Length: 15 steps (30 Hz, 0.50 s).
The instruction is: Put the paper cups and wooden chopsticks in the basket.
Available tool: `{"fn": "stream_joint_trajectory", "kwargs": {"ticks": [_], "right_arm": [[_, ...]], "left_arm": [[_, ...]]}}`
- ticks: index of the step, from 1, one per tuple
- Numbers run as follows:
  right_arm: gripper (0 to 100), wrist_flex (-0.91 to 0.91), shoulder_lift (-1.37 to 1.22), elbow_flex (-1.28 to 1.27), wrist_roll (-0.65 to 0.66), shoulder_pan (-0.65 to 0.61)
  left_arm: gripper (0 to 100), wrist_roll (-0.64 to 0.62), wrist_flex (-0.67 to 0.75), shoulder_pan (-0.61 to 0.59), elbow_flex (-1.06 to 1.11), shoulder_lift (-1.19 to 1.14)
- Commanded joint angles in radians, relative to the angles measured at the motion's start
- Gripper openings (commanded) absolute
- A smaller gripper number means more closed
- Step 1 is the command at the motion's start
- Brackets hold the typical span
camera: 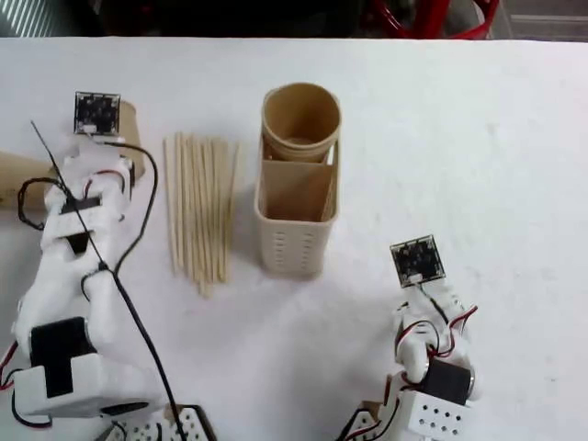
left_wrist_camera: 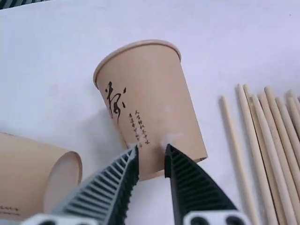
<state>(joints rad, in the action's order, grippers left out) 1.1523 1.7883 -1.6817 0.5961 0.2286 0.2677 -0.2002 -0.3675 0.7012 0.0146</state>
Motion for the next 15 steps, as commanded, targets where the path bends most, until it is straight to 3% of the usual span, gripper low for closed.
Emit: {"fn": "stream_joint_trajectory", "kwargs": {"ticks": [1,7,15], "right_arm": [[5.7,0.004,0.005,-0.009,0.006,0.004],[5.7,0.004,0.005,-0.009,0.006,0.004],[5.7,0.004,0.005,-0.009,0.006,0.004]], "left_arm": [[12,-0.005,-0.008,0.002,-0.048,0.001],[12,0.005,-0.245,0.008,-0.052,0.007],[11,0.215,-0.489,0.007,-0.046,0.076]]}}
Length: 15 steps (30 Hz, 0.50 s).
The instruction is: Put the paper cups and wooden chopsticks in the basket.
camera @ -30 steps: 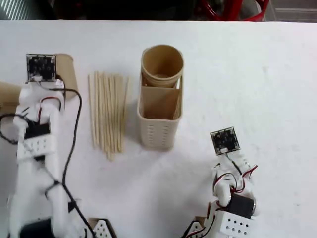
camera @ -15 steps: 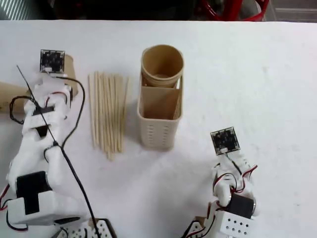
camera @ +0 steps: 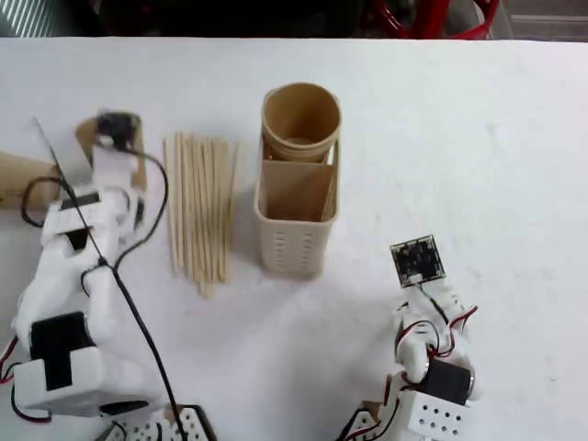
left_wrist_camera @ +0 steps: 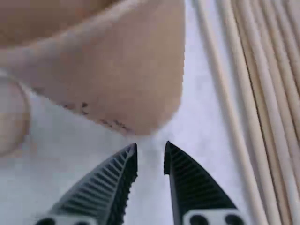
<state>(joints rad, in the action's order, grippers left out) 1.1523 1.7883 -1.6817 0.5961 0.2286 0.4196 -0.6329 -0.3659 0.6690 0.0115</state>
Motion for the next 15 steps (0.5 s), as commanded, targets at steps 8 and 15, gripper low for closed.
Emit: {"fn": "stream_joint_trajectory", "kwargs": {"ticks": [8,15], "right_arm": [[5.7,0.004,0.005,-0.009,0.006,0.004],[5.7,0.004,0.005,-0.009,0.006,0.004]], "left_arm": [[12,0.106,-0.376,0.065,-0.014,0.487],[12,0.100,-0.430,0.071,-0.021,0.858]]}}
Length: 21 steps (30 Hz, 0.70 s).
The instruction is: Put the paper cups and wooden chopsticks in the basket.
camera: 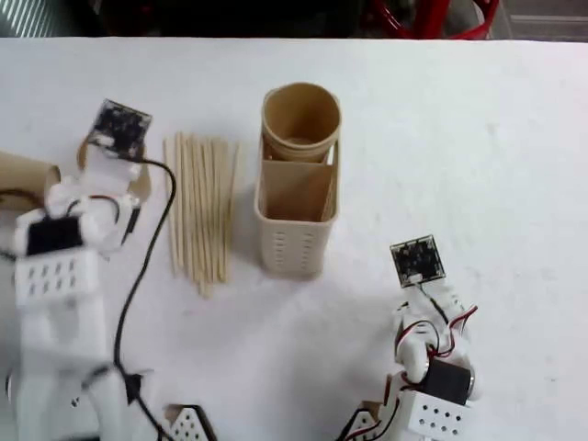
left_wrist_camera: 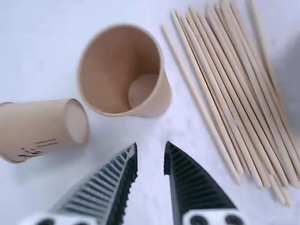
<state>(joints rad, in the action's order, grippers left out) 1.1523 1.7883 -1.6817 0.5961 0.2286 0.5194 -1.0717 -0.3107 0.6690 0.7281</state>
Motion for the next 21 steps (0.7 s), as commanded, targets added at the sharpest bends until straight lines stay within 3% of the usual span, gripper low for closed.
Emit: {"fn": "stream_joint_trajectory", "kwargs": {"ticks": [1,7,12,15,21], "right_arm": [[5.7,0.004,0.005,-0.009,0.006,0.004],[5.7,0.004,0.005,-0.009,0.006,0.004],[5.7,0.004,0.005,-0.009,0.006,0.004],[5.7,0.004,0.005,-0.009,0.006,0.004],[5.7,0.004,0.005,-0.009,0.006,0.004]], "left_arm": [[12,-0.003,0.028,0.021,-0.023,0.150],[21,-0.092,0.020,0.028,-0.199,-0.068],[19,-0.106,-0.080,0.028,-0.480,-0.417],[19,-0.181,-0.143,0.028,-0.624,-0.599],[19,-0.213,-0.218,0.071,-0.787,-0.832]]}}
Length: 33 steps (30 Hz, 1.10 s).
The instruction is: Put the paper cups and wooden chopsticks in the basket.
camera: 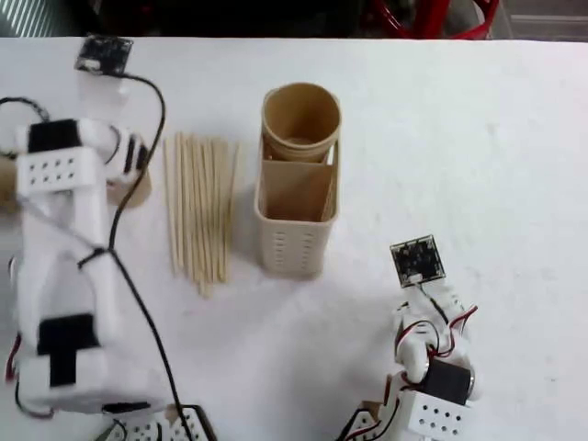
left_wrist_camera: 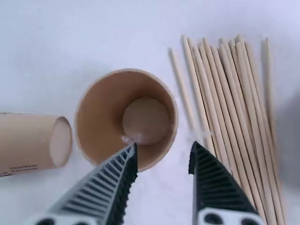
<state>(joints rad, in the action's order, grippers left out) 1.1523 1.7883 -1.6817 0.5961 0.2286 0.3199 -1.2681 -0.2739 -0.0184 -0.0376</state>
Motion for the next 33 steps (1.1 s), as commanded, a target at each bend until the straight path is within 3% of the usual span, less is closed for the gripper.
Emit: {"fn": "stream_joint_trajectory", "kwargs": {"ticks": [1,15,20,22,27,33], "right_arm": [[5.7,0.004,0.005,-0.009,0.006,0.004],[5.7,0.004,0.005,-0.009,0.006,0.004],[5.7,0.004,0.005,-0.009,0.006,0.004],[5.7,0.004,0.005,-0.009,0.006,0.004],[5.7,0.004,0.005,-0.009,0.006,0.004],[5.7,0.004,0.005,-0.009,0.006,0.004]], "left_arm": [[19,-0.015,-0.018,0.044,-0.106,-0.088],[18,-0.043,0.078,0.030,-0.107,-0.229],[1,-0.041,0.078,0.030,-0.115,-0.291],[4,-0.041,0.078,0.030,-0.115,-0.295],[2,-0.040,0.068,0.041,-0.117,-0.199],[2,-0.008,-0.098,0.159,-0.149,0.082]]}}
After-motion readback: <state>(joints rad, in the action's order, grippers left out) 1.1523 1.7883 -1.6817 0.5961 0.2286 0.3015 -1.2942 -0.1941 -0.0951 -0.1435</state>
